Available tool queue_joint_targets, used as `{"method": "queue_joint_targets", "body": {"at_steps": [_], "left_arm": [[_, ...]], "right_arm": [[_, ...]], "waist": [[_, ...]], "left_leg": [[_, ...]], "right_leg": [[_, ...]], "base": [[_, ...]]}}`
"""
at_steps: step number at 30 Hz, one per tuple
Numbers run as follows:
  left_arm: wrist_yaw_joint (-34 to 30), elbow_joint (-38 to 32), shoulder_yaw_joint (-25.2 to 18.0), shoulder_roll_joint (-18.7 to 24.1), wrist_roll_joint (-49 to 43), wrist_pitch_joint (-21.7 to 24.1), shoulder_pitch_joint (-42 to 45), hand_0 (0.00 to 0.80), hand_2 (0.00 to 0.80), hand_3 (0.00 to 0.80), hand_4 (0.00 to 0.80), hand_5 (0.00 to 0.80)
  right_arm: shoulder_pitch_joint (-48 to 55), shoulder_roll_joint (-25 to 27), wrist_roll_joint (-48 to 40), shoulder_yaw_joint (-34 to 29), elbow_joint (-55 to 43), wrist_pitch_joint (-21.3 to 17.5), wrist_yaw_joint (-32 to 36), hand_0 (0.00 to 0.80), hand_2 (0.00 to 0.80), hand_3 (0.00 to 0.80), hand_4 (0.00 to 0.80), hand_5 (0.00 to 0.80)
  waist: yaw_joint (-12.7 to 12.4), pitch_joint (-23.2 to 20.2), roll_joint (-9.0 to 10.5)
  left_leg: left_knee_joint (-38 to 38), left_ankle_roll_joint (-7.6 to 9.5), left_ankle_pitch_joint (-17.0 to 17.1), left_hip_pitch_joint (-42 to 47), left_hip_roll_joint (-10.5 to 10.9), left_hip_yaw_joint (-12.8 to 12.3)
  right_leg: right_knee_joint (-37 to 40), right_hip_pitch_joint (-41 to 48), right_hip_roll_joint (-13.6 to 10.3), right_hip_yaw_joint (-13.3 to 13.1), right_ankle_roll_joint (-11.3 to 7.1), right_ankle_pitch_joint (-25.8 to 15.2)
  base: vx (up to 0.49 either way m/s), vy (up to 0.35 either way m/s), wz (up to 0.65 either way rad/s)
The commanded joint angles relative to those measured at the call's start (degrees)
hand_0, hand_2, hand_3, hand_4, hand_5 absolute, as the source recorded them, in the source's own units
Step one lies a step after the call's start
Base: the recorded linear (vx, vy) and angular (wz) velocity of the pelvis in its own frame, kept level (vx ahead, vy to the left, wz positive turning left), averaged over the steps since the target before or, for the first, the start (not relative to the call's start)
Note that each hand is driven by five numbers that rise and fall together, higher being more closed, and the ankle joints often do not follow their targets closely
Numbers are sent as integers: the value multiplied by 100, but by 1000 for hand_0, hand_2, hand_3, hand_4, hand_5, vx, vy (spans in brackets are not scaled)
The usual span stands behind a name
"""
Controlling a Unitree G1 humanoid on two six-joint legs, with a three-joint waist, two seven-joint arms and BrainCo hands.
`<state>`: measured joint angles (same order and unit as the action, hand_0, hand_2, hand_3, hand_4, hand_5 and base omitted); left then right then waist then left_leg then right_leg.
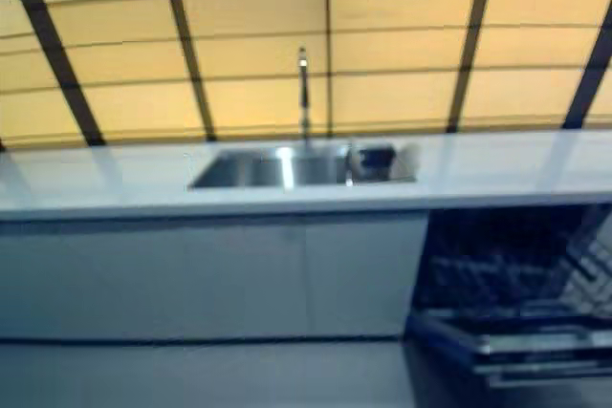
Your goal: Take plates into dishwasher
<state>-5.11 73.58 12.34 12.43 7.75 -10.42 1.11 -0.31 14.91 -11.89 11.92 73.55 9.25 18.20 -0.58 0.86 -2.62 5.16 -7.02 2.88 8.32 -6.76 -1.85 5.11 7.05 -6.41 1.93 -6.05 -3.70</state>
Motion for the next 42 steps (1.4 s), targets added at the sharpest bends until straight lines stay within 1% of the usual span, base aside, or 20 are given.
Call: {"method": "queue_joint_targets", "body": {"at_steps": [1,2,5,6,9,10,14,21,24,27,35,38,40,41,42], "left_arm": [[0,247,10,7,38,-86,-381,0,0,0,0,0],[-5,247,12,5,34,-102,-386,0,0,0,0,0],[1,231,-5,2,65,68,-410,0,0,0,0,0],[-23,223,-12,3,35,61,-422,0,0,0,0,0],[-96,208,35,17,26,8,-483,0,0,0,0,0],[-97,211,44,6,-53,-88,-486,0,0,0,0,0],[-150,235,83,-1,-89,-224,-480,0,0,0,0,0],[-147,227,133,-32,-76,-240,-488,0,0,0,0,0],[-212,217,163,-40,-104,-336,-512,0,0,0,0,0],[-336,256,192,-47,-147,-391,-491,0,0,0,0,0],[-363,272,215,-56,-272,-427,-429,0,0,0,0,0],[-378,265,220,-64,-319,-474,-418,0,0,0,0,0],[-417,263,214,-53,-407,-476,-415,0,0,0,0,0],[-438,258,216,-39,-459,-466,-416,0,0,0,0,0],[-440,251,225,-33,-472,-471,-416,0,0,0,0,0]], "right_arm": [[-334,-104,114,152,212,34,54,0,0,0,0,0],[-334,-108,109,155,206,38,51,0,0,0,0,0],[-315,-140,91,188,160,35,43,0,0,0,0,0],[-313,-144,89,189,158,33,46,0,0,0,0,0],[-332,-141,78,202,133,52,72,0,0,0,0,0],[-328,-161,102,214,130,48,63,0,0,0,0,0],[-345,-171,142,246,107,41,52,0,0,0,0,0],[-380,-174,135,296,61,0,-32,0,0,0,0,0],[-419,-177,93,315,55,16,-73,0,0,0,0,0],[-455,-171,115,324,88,45,-6,0,0,0,0,0],[-447,-201,77,359,95,60,49,0,0,0,0,0],[-456,-208,162,380,87,13,217,0,0,0,0,0],[-453,-203,228,437,55,-181,421,0,0,0,0,0],[-463,-178,296,482,-21,-296,635,0,0,0,0,0],[-470,-170,360,506,-54,-335,756,0,0,0,0,0]], "waist": [[111,297,267],[111,299,270],[107,326,289],[106,328,295],[95,341,315],[90,337,322],[95,323,330],[84,351,317],[75,387,308],[65,403,292],[28,415,307],[20,421,309],[16,425,313],[8,428,323],[2,429,328]], "left_leg": [[-129,551,-379,125,495,129],[-128,554,-380,122,497,129],[-125,575,-378,100,515,141],[-124,578,-380,98,518,141],[-118,593,-382,79,516,130],[-108,595,-381,81,508,124],[-96,586,-373,89,499,121],[-107,577,-356,80,490,134],[-121,577,-350,84,486,150],[-117,578,-348,107,477,170],[-136,557,-349,136,442,199],[-134,556,-345,140,429,208],[-150,547,-337,135,423,225],[-171,542,-331,122,426,245],[-179,539,-329,116,426,252]], "right_leg": [[-71,114,130,22,122,128],[-70,111,131,21,123,127],[-73,78,132,-2,117,112],[-73,75,131,-5,116,111],[-71,51,132,-4,114,102],[-67,52,138,4,114,101],[-61,58,151,0,113,99],[-77,64,151,46,124,102],[-100,71,148,68,137,109],[-99,95,162,83,160,121],[-101,145,181,122,184,151],[-102,153,197,133,204,165],[-116,159,211,131,217,175],[-121,159,215,128,216,174],[-122,161,214,131,216,174]], "base": [[0,0,0],[0,0,0],[-4,-14,-5],[-13,-28,-9],[-25,-37,-8],[-26,-41,-5],[0,0,0],[0,0,0],[0,0,0],[0,0,0],[26,-35,1],[9,-15,0],[0,0,0],[0,0,0],[0,0,0]]}}
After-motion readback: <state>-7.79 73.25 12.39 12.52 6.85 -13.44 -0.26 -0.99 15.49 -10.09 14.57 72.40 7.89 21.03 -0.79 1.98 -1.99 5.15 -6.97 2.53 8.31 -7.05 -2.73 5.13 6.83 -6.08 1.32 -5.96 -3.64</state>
